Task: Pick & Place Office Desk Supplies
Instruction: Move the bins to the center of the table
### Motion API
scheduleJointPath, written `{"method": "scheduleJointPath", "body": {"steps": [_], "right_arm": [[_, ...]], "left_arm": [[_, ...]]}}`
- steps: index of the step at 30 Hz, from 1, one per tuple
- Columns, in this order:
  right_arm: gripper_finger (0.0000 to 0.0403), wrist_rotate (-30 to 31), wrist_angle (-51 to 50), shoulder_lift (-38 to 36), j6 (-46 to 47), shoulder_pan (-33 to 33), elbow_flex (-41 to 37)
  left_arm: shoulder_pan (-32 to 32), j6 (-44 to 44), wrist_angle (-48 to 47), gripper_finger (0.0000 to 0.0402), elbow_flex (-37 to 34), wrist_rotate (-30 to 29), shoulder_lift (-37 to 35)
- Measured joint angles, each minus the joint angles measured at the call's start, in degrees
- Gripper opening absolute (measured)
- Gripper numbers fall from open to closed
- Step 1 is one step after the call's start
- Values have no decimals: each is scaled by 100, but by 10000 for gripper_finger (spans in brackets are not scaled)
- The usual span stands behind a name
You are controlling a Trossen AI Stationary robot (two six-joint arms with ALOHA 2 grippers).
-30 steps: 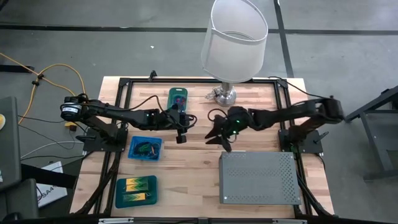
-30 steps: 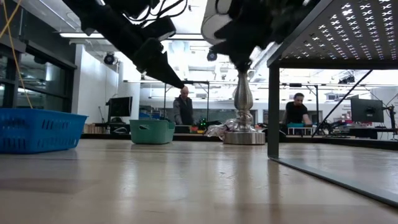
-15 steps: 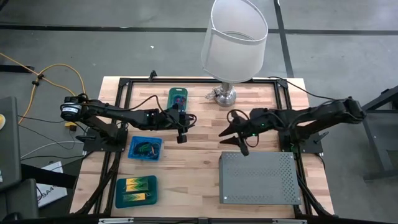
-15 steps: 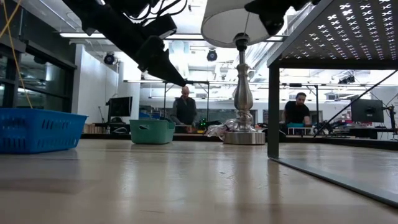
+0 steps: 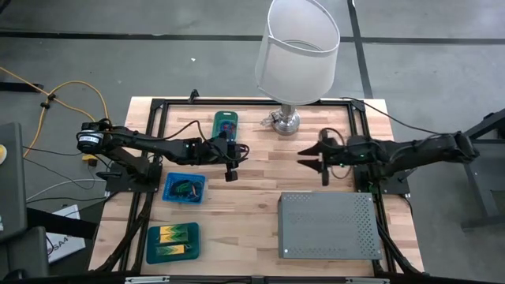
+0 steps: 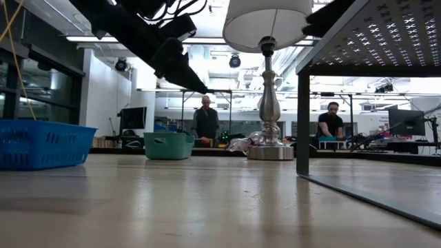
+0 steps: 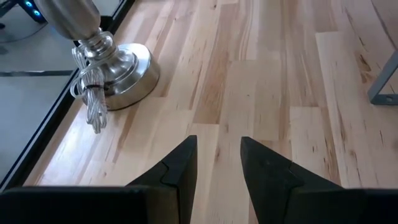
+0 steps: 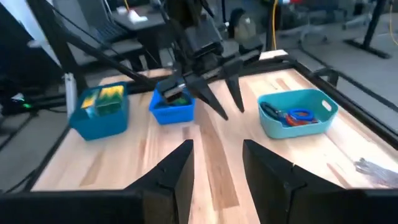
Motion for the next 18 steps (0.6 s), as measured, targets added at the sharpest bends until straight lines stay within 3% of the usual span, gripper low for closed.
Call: {"method": "scheduleJointPath", "body": {"steps": [7,18], "right_arm": [[126,-37,539,-1413,-119,5,-1170],[126,541,571,-3287,-312,-110,-2166]], "left_arm": [[0,0,145,116,0,2,0],[0,0,195,116,0,2,0]]}}
